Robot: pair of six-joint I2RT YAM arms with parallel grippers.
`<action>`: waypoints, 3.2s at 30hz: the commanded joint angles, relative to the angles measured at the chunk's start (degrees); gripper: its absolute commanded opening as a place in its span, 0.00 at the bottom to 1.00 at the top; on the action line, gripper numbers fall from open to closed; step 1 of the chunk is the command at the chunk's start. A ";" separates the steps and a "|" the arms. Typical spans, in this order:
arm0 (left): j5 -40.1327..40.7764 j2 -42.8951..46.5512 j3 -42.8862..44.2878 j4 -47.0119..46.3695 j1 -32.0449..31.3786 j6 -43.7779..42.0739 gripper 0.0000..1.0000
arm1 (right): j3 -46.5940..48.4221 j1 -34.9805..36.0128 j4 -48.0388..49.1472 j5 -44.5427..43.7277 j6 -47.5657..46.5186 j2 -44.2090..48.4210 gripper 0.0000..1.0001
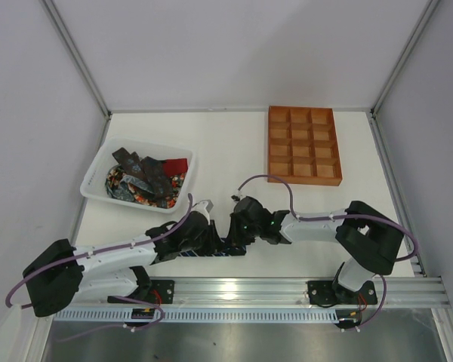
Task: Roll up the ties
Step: Roll the tie
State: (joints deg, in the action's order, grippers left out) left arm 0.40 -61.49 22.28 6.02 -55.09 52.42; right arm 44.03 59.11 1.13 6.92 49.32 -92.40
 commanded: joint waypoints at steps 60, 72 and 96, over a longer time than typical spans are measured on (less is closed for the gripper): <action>-3.22 -8.99 4.52 -4.44 2.80 -4.61 0.20 | -12.83 -4.53 4.32 10.13 -16.10 14.18 0.74; -2.87 -8.47 5.05 -3.74 2.80 -4.96 0.20 | -11.60 -4.53 2.13 6.09 -16.98 13.21 0.70; -1.98 -6.88 10.14 0.04 6.04 -8.65 0.34 | -11.42 -1.90 2.66 -3.93 -12.93 14.70 0.59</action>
State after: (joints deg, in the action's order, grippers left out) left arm -1.89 -70.11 29.26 5.34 -50.37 46.26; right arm 31.18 56.95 2.94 5.19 36.12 -79.07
